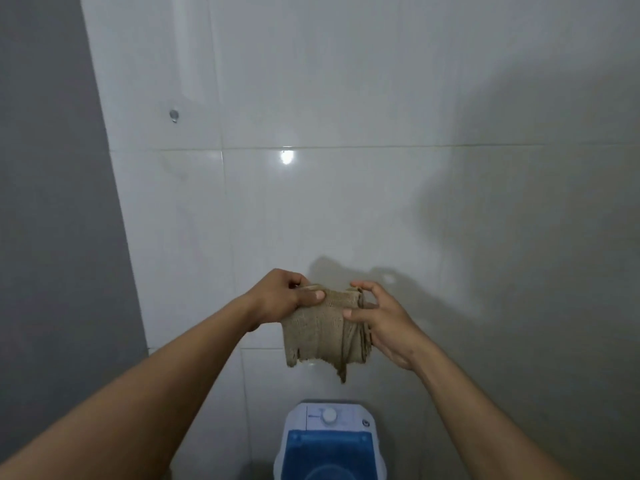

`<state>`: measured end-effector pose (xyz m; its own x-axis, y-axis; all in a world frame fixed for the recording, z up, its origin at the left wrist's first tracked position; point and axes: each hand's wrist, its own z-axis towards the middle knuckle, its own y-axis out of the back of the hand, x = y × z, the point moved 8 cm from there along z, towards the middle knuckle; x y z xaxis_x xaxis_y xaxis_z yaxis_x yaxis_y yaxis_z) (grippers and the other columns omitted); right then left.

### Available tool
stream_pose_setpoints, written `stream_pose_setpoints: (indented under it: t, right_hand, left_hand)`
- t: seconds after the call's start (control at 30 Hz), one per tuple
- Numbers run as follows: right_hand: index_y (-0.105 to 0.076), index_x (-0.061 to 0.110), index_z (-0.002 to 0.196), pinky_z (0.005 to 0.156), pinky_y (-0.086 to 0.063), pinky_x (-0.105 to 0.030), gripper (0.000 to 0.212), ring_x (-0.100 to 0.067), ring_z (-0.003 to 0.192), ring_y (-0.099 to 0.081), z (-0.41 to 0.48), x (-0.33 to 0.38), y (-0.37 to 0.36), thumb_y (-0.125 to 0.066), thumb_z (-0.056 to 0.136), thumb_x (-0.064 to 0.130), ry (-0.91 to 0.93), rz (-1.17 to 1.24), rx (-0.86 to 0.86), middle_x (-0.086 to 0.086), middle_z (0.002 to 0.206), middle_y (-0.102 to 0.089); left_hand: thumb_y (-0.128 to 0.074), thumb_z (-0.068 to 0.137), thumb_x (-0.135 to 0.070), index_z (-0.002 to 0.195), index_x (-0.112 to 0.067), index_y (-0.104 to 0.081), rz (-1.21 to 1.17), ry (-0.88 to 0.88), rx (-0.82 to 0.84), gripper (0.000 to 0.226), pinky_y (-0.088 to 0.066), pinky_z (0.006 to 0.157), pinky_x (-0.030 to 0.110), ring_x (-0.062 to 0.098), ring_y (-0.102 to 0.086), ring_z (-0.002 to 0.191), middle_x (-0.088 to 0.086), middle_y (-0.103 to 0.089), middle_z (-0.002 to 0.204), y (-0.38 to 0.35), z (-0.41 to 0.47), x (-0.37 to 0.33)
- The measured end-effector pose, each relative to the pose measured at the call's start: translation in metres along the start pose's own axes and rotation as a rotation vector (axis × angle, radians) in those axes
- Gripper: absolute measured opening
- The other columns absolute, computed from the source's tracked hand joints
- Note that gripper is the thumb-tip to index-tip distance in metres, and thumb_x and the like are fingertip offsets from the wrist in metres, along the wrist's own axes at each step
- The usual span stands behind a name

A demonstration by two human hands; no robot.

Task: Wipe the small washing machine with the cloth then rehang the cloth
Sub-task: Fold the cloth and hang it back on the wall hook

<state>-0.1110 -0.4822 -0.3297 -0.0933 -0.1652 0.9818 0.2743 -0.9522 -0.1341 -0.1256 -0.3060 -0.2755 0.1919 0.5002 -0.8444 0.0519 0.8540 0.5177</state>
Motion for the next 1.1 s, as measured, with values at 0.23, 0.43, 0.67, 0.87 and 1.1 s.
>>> stream_pose_setpoints:
  t: [0.23, 0.43, 0.67, 0.87, 1.1]
  right_hand:
    - [-0.068, 0.008, 0.109, 0.081, -0.055, -0.034, 0.019, -0.023, 0.099, -0.07, 0.024, 0.05, -0.035, -0.056, 0.095, 0.01, 0.04, -0.036, 0.083, -0.01, 0.107, -0.074]
    - [-0.064, 0.013, 0.108, 0.073, -0.055, -0.035, 0.03, -0.026, 0.097, -0.067, 0.082, 0.09, -0.069, -0.056, 0.087, -0.005, 0.111, -0.127, 0.091, -0.013, 0.11, -0.067]
    - [-0.066, 0.024, 0.098, 0.083, -0.055, -0.041, 0.032, -0.023, 0.091, -0.064, 0.151, 0.153, -0.131, -0.056, 0.081, -0.002, 0.332, -0.545, 0.117, -0.007, 0.099, -0.067]
    - [-0.07, 0.019, 0.079, 0.075, -0.049, -0.03, 0.032, -0.015, 0.081, -0.061, 0.221, 0.195, -0.196, -0.047, 0.083, -0.003, 0.436, -0.725, 0.258, 0.001, 0.087, -0.068]
    - [-0.077, 0.022, 0.094, 0.092, -0.043, -0.023, 0.017, -0.008, 0.104, -0.06, 0.291, 0.253, -0.27, -0.062, 0.089, 0.014, 0.58, -0.795, 0.178, 0.008, 0.105, -0.071]
  left_hand:
    - [-0.073, 0.08, -0.044, 0.083, -0.012, -0.073, 0.063, -0.084, -0.084, 0.032, -0.054, 0.069, 0.028, 0.015, -0.069, 0.079, 0.004, -0.073, 0.084, 0.055, 0.0, -0.027]
    - [-0.072, 0.081, -0.045, 0.079, -0.023, -0.075, 0.148, -0.14, -0.212, 0.022, -0.056, 0.08, 0.034, 0.016, -0.069, 0.088, -0.001, -0.074, 0.085, 0.116, 0.026, -0.029]
    - [-0.072, 0.083, -0.038, 0.079, -0.026, -0.076, 0.206, -0.168, -0.356, 0.013, -0.054, 0.071, 0.029, 0.014, -0.068, 0.085, -0.004, -0.073, 0.083, 0.199, 0.056, -0.034]
    - [-0.073, 0.083, -0.019, 0.089, -0.018, -0.065, 0.218, -0.172, -0.457, 0.011, -0.049, 0.056, 0.031, 0.019, -0.061, 0.069, 0.002, -0.07, 0.086, 0.295, 0.096, -0.033]
    - [-0.063, 0.086, -0.015, 0.075, -0.024, -0.069, 0.435, -0.209, -0.659, 0.016, -0.048, 0.063, 0.023, 0.017, -0.063, 0.079, -0.006, -0.068, 0.094, 0.392, 0.128, -0.061]
